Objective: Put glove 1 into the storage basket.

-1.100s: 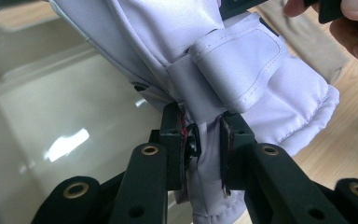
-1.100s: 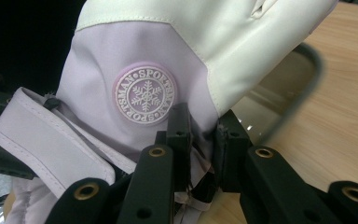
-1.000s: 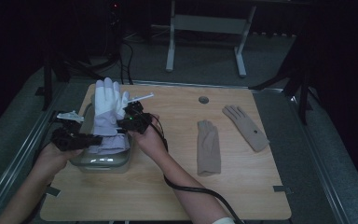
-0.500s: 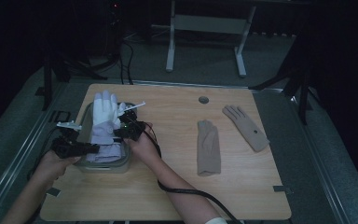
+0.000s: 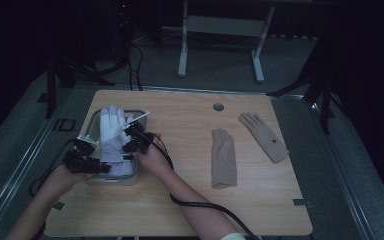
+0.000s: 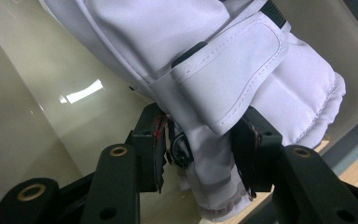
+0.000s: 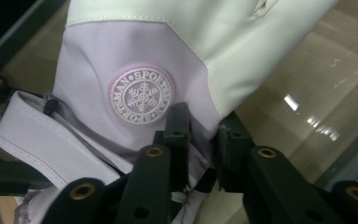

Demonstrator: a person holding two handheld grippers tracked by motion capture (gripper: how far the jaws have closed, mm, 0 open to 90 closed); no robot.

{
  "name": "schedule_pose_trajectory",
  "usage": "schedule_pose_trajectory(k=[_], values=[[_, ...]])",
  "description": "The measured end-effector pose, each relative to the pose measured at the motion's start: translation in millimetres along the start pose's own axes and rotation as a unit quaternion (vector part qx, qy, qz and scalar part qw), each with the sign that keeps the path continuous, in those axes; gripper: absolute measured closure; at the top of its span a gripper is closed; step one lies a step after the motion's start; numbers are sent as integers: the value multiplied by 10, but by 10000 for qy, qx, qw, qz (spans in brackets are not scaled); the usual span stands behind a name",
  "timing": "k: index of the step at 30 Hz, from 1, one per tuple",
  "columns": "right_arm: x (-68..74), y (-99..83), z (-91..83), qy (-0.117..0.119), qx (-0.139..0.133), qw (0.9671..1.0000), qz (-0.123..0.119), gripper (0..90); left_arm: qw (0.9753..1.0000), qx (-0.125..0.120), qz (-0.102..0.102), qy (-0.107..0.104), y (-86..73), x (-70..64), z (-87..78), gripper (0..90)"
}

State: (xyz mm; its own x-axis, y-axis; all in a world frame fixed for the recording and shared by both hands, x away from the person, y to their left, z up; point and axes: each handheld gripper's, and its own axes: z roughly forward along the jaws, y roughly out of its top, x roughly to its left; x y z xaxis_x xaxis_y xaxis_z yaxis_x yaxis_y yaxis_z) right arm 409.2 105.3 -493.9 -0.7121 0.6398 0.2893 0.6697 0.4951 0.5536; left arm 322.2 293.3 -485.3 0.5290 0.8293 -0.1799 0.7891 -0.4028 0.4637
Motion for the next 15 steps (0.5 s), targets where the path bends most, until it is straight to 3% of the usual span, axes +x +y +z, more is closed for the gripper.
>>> schedule_pose_trajectory(k=[3,5,8,12,15], values=[[11,20,-11,-27,23,10000,-54,656,9999,-115,-6,109,-14,-22,-5,517],[24,19,-36,29,-149,9995,-274,529,9998,-146,-43,132,-21,-23,-9,509],[28,27,-111,10,-302,9988,-381,423,9994,-256,-66,213,-36,-39,-9,496],[-51,25,-268,215,-714,9969,-254,332,9986,-409,-156,292,-60,-57,-32,486],[-90,25,-332,261,-793,9964,-178,260,9980,-468,-159,381,-73,-77,-49,468]])
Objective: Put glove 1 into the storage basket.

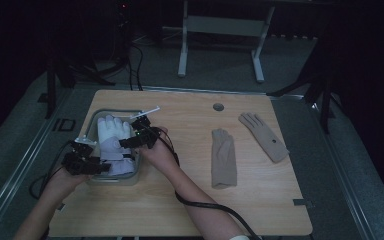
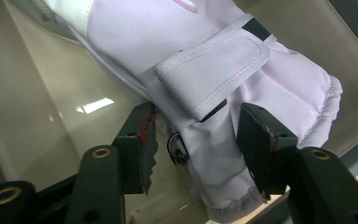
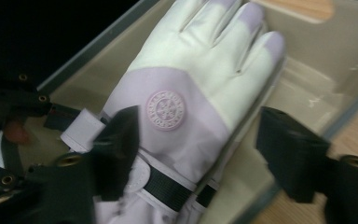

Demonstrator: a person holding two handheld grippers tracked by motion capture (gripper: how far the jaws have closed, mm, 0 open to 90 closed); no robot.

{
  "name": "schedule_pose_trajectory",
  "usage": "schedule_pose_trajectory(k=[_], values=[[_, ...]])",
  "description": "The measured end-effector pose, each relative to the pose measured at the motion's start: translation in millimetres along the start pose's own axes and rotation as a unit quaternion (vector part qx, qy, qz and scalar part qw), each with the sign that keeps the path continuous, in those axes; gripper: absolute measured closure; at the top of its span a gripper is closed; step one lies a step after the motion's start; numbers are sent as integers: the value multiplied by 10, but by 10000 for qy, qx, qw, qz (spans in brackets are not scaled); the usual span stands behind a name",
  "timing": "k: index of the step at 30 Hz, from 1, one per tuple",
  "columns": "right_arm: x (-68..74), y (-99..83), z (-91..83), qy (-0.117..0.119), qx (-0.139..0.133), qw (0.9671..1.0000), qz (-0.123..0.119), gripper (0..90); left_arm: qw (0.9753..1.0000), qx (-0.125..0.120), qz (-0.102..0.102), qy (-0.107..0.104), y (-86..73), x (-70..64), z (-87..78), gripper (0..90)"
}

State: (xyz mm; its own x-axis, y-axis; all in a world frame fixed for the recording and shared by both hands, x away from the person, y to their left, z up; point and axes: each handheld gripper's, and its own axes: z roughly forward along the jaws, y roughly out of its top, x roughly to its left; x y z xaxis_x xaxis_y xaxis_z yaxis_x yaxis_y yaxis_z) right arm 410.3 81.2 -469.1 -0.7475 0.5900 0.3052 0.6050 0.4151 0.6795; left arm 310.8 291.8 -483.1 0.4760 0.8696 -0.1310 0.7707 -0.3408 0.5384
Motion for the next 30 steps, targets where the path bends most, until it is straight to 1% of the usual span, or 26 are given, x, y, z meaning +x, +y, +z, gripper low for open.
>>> schedule_pose_trajectory(k=[1,2,3,4,5,7,8,9,10,11,12,13,14,15,16,17,19,20,21,22,24,25,26,27,28,30], values=[[-27,-10,-52,102,-43,9998,-137,147,9998,-97,11,147,-14,-18,-35,459],[-35,-24,-83,121,-37,9996,-254,142,9998,-97,11,147,-14,-18,-35,458],[-46,-44,-116,147,-15,9994,-321,148,9991,-242,-54,334,-31,-18,-81,441],[-46,-44,-116,147,-15,9994,-321,148,9991,-242,-54,334,-31,-18,-81,435],[-56,-93,-179,182,-32,9993,-331,139,9981,-411,-126,443,-49,-17,-132,435],[-65,-151,-256,201,-124,9989,-395,137,9970,-621,-133,445,-65,-38,-178,452],[-70,-168,-284,182,-126,9988,-431,137,9970,-621,-133,445,-65,-38,-178,454],[-81,-193,-333,146,-186,9983,-530,137,9956,-855,-176,352,-72,-89,-227,464],[-81,-193,-333,146,-186,9983,-530,137,9956,-855,-176,352,-72,-89,-227,476],[-89,-207,-374,127,-248,9979,-586,137,9951,-933,-165,276,-67,-123,-242,476],[-114,-227,-452,104,-326,9975,-618,137,9943,-1048,-113,140,-45,-205,-264,477],[-129,-234,-489,85,-388,9970,-661,137,9936,-1123,-97,69,-31,-252,-270,478],[-129,-234,-489,85,-388,9970,-661,137,9936,-1123,-97,69,-31,-252,-270,484],[-163,-245,-559,87,-444,9967,-679,137,9927,-1208,-16,-69,5,-346,-276,491],[-184,-253,-595,116,-501,9964,-667,137,9918,-1269,20,-125,24,-395,-277,491],[-204,-263,-629,146,-540,9961,-682,137,9912,-1311,49,-199,45,-444,-275,491],[-237,-286,-691,115,-580,9955,-737,137,9895,-1413,106,-292,85,-541,-272,491],[-237,-286,-691,115,-580,9955,-737,137,9895,-1413,106,-292,85,-541,-272,491],[-273,-310,-747,199,-550,9959,-689,137,9877,-1494,189,-427,127,-635,-257,491],[-290,-320,-777,253,-521,9962,-657,137,9870,-1527,230,-451,147,-680,-245,491],[-315,-345,-839,148,-490,9966,-645,132,9854,-1590,296,-538,184,-766,-211,491],[-328,-360,-869,168,-525,9965,-629,126,9847,-1619,313,-572,200,-809,-191,491],[-328,-360,-869,168,-525,9965,-629,126,9847,-1619,313,-572,200,-809,-191,490],[-342,-393,-927,159,-513,9962,-680,119,9839,-1636,350,-636,218,-852,-166,490],[-348,-411,-953,117,-519,9961,-700,122,9822,-1692,403,-707,246,-938,-117,490],[-370,-448,-1011,90,-512,9960,-722,143,9818,-1685,449,-749,273,-1019,-56,486]])
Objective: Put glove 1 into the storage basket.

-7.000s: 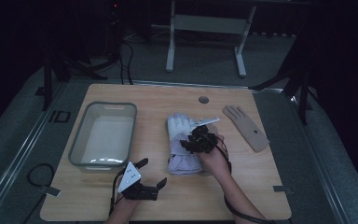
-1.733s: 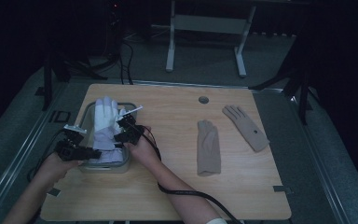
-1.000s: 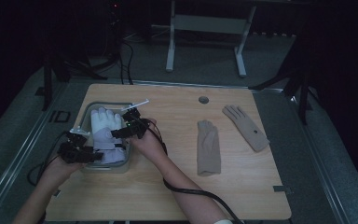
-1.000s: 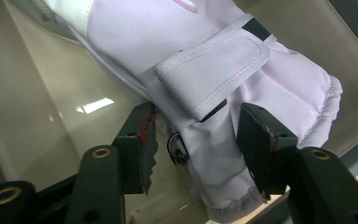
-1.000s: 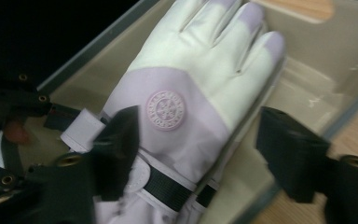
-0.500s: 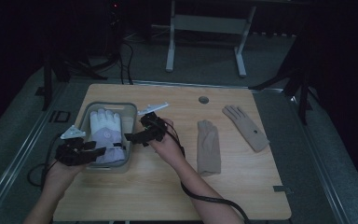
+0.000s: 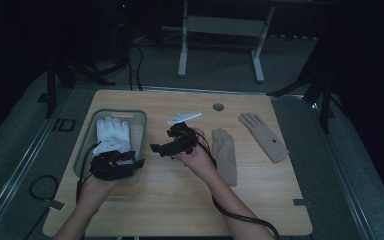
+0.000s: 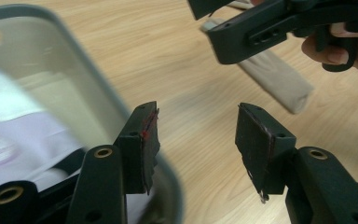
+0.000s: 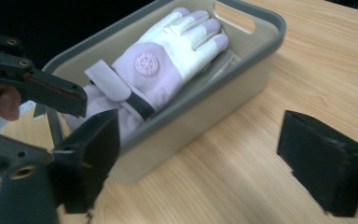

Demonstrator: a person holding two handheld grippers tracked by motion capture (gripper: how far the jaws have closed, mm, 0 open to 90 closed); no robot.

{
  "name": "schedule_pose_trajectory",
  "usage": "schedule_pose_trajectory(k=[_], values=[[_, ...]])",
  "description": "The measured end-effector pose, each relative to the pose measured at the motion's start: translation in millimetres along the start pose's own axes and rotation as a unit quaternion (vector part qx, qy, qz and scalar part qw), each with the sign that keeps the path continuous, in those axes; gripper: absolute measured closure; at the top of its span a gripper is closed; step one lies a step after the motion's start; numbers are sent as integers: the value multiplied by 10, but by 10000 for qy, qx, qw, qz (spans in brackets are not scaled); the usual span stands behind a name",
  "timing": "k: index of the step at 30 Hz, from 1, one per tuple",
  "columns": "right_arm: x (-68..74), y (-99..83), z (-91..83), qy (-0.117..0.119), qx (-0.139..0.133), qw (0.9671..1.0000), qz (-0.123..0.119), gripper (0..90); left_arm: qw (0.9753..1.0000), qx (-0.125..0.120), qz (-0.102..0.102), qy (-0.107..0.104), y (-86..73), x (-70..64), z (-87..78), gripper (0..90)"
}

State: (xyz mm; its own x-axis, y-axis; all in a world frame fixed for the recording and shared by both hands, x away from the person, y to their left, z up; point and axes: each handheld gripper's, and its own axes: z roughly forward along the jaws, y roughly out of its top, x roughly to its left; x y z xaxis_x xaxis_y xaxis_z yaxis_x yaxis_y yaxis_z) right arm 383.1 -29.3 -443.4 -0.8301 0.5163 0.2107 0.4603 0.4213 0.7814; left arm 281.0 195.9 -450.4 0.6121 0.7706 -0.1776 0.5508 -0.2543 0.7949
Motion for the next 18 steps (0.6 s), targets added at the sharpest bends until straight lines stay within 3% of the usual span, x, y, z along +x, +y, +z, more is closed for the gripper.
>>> schedule_pose_trajectory(k=[5,10,11,16,18], values=[[-80,-84,-173,-170,-97,9998,-84,211,9999,-27,33,-120,1,-122,164,422],[-176,-164,-305,-285,-130,9995,-47,246,9998,-176,-82,-70,-9,-194,245,209],[-219,-209,-360,-346,-122,9993,-72,274,9997,-130,14,-189,-15,-234,286,149],[-293,-292,-442,-389,-114,9992,-17,305,9993,-206,90,-298,-48,-330,356,110],[-320,-343,-487,-448,-82,9990,-32,289,9983,-382,191,-404,-87,-381,416,101]])
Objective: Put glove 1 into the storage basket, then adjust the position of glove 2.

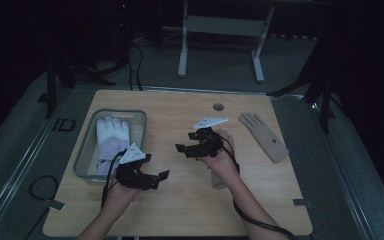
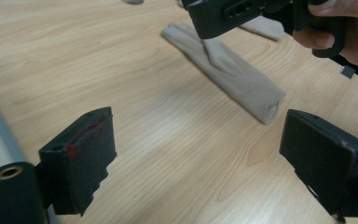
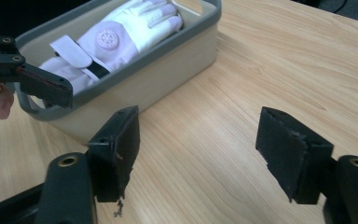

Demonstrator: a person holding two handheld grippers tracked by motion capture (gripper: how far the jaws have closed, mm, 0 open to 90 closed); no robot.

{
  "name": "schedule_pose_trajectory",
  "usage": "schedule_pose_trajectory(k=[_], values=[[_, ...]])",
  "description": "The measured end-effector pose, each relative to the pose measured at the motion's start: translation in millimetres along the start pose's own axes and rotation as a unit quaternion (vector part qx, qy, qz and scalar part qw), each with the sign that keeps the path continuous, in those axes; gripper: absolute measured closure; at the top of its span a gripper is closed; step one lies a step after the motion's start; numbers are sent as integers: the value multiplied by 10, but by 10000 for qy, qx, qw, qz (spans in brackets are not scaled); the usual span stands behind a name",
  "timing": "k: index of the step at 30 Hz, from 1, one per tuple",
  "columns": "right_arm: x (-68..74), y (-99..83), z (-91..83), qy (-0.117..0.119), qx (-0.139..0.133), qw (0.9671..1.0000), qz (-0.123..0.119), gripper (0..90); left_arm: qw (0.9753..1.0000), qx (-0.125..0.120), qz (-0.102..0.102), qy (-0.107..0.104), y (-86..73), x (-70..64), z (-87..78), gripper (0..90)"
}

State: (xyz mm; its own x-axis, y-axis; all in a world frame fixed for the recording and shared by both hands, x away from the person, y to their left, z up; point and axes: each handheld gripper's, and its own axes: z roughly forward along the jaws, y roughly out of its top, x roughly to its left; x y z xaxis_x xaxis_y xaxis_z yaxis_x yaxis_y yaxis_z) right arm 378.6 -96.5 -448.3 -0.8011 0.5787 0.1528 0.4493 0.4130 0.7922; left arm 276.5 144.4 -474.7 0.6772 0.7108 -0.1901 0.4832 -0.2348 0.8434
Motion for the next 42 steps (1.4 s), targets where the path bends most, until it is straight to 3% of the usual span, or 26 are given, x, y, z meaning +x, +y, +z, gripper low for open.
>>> schedule_pose_trajectory(k=[2,3,7,11,15,16,22,26,30,36,38,42], values=[[-7,-20,-13,-34,1,10000,-29,288,10000,-44,4,-38,-13,-10,14,100],[-32,-71,-35,-43,26,10000,-58,280,9997,-171,13,-165,-60,-35,63,100],[-117,-208,-75,-132,92,9998,-133,282,9992,-136,190,-317,-153,-73,187,87],[-237,-335,-145,-227,81,9997,-59,284,9986,-139,254,-433,-235,-77,294,24],[-298,-403,-209,-357,62,9992,-182,290,9983,-269,326,-413,-307,-80,346,22],[-361,-463,-251,-433,76,9989,-164,302,9985,-293,389,-269,-358,-88,379,22],[-482,-605,-345,-550,40,9984,-91,308,9988,-268,391,-124,-477,-70,464,23],[-568,-756,-429,-674,-28,9976,-147,308,9981,-358,489,-92,-526,-74,476,22],[-687,-905,-478,-681,27,9977,-46,318,9969,-528,563,-140,-565,-83,468,23],[-847,-1070,-467,-868,189,9960,121,364,9966,-537,606,-142,-586,-93,479,23],[-906,-1094,-446,-894,130,9957,227,383,9964,-553,632,-147,-592,-94,477,23],[-1013,-1106,-361,-1010,138,9946,215,407,9965,-553,605,-179,-608,-91,482,23]])
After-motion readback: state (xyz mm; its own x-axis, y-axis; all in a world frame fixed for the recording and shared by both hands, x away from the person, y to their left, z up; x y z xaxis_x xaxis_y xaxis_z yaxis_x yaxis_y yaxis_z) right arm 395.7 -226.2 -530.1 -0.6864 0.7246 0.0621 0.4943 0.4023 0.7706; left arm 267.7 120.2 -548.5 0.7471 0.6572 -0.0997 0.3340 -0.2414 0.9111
